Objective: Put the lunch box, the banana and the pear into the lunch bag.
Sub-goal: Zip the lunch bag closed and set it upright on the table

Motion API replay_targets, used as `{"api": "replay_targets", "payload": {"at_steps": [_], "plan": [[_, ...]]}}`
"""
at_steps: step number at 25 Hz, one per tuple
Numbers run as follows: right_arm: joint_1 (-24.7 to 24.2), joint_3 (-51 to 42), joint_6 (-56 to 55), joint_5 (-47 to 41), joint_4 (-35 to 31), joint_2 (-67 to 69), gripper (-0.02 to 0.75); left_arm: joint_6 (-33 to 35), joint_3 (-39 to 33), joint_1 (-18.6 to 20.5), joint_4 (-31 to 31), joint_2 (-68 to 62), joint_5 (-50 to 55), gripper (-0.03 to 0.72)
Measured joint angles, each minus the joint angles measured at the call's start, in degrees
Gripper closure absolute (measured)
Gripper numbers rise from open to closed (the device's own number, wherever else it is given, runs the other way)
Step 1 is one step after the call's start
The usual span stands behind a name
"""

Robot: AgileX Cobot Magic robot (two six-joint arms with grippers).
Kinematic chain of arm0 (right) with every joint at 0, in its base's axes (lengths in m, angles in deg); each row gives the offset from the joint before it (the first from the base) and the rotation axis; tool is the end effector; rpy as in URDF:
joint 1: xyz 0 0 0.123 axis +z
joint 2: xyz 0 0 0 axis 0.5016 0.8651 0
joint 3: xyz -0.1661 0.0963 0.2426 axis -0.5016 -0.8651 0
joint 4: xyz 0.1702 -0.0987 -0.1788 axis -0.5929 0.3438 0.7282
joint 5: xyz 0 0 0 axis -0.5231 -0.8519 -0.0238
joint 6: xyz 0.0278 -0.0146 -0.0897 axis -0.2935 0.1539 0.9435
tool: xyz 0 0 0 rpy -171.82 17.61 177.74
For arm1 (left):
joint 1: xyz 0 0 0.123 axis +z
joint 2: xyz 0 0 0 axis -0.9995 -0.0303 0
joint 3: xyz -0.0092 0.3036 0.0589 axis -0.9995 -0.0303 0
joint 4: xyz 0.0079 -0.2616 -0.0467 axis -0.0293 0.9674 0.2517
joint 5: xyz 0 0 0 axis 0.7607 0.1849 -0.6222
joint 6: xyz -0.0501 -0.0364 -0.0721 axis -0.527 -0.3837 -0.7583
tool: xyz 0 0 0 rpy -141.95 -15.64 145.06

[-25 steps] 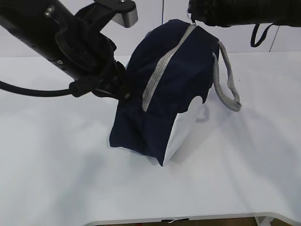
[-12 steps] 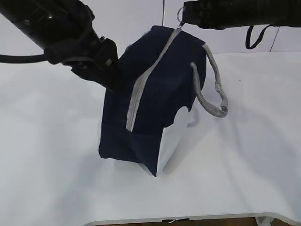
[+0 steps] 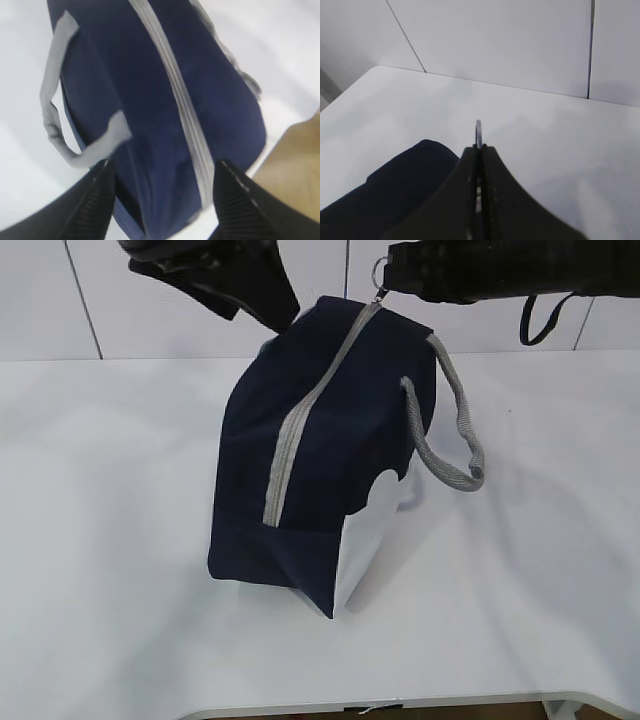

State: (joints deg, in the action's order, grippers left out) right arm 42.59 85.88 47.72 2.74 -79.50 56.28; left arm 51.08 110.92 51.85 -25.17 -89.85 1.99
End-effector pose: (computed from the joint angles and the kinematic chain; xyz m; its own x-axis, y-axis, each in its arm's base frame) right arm 0.4200 0.1279 0.3281 -0.3845 -0.0033 -0.9231 -0.4980 0.8428 0.2044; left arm 0.2908 -0.2404 0.4048 -0.6115 0.4828 -0.6268 0.7053 0.6918 -0.1552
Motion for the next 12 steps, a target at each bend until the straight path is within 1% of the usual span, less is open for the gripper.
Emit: {"api": "replay_targets", "payload": {"at_steps": [12], "plan": [[0.0, 0.0, -0.1, -0.1, 0.0, 0.0, 0.720, 0.8, 10.2, 0.7, -0.1, -12.9, 0.8, 0.235]]}}
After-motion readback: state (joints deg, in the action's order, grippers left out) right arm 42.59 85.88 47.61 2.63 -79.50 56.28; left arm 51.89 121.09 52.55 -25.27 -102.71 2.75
